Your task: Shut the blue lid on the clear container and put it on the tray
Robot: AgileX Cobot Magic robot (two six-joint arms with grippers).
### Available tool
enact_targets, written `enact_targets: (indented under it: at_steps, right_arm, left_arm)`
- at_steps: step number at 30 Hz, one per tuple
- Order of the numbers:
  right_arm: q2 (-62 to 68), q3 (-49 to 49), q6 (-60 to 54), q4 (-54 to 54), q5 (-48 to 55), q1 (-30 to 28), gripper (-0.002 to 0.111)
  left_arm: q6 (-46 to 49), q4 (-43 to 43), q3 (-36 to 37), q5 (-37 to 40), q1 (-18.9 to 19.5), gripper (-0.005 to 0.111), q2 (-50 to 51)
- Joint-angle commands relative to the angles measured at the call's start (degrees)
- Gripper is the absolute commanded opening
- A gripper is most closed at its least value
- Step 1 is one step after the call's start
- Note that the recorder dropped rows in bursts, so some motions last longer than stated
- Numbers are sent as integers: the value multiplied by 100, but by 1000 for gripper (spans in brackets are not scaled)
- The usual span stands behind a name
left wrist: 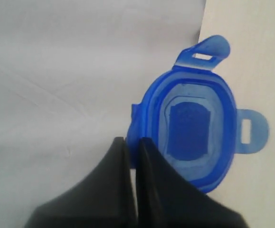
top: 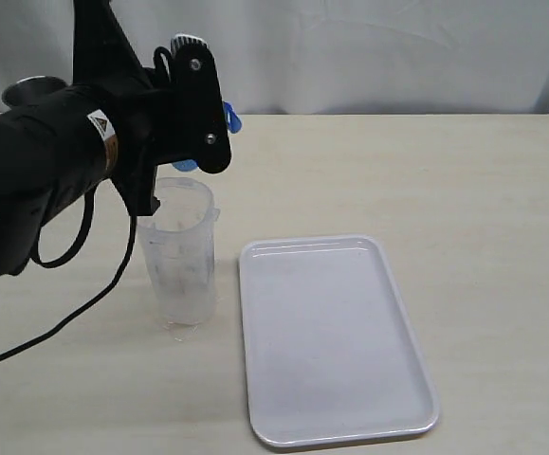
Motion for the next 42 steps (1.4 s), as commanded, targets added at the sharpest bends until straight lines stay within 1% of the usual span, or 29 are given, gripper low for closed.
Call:
enact_targets:
  at_steps: [1,5,8,13,16,24,29,33,38,42]
  right_arm:
    - [-28,19,12,13,-20,-2,4]
    - [-28,19,12,13,-20,-2,4]
    - [-28,19,12,13,-20,-2,4]
    - [-28,19,12,13,-20,-2,4]
    - [-28,19,12,13,-20,-2,4]
    - [-28,19,12,13,-20,-2,4]
    - [-28,19,12,13,-20,-2,4]
    - [-28,19,12,13,-20,-2,4]
    - [-28,19,12,13,-20,-2,4]
    - [-28,19,12,13,-20,-2,4]
  left_arm:
    - [-83,1,11,171,-6,0,90]
    - [-142,1,11,471,-23,0,90]
    - [-157,1,11,603,-231,0,90]
    - [-157,1,11,811,-704,0,90]
    - [-157,1,11,954,-816,0,90]
    - [-157,-27,51,963,-817,0,90]
    - [-215,1,407,963,-817,0,90]
    - [-529,1,657,1074,-831,0,90]
    - [-529,1,655,1045,-842,0,67]
    - [-503,-39,667,817,-842,0,67]
